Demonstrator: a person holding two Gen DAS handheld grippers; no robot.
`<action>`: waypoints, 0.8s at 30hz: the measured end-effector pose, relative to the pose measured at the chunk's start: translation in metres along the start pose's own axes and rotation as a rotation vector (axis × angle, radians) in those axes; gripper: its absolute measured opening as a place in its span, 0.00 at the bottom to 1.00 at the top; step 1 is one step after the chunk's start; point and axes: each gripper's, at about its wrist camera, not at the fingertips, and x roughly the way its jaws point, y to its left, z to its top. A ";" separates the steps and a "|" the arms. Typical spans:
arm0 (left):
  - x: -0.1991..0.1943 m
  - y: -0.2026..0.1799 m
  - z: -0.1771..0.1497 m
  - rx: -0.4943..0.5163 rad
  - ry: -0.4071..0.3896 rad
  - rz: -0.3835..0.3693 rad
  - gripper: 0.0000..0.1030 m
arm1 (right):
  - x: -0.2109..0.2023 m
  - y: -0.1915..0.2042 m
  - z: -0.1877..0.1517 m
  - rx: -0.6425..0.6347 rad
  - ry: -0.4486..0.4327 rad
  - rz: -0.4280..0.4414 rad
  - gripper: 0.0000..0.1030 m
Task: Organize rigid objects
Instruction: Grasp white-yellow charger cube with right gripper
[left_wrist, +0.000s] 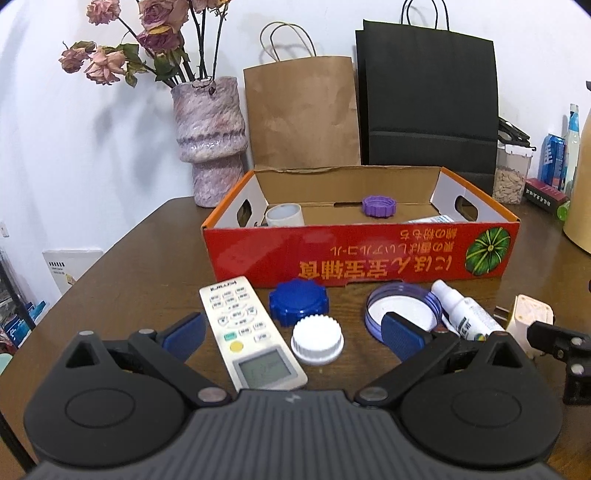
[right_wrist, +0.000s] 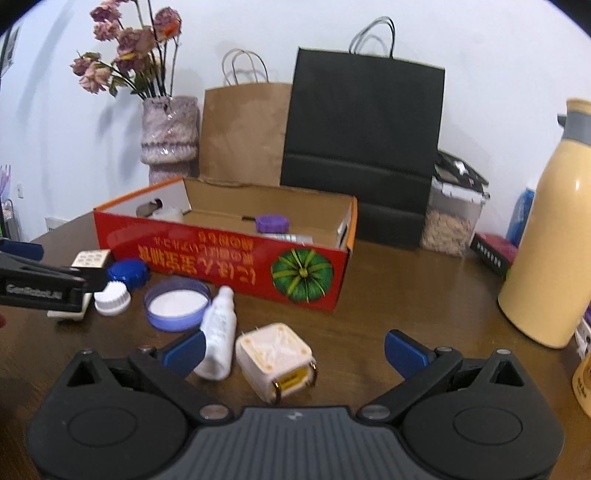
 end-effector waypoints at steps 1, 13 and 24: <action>-0.001 0.000 -0.001 -0.001 0.001 0.003 1.00 | 0.002 -0.001 0.000 0.005 0.006 -0.002 1.00; -0.005 -0.006 -0.008 -0.007 0.026 0.007 1.00 | 0.024 -0.002 -0.006 0.023 0.077 -0.002 0.99; -0.002 -0.009 -0.010 -0.005 0.042 0.015 1.00 | 0.037 -0.008 -0.006 0.077 0.107 0.117 0.48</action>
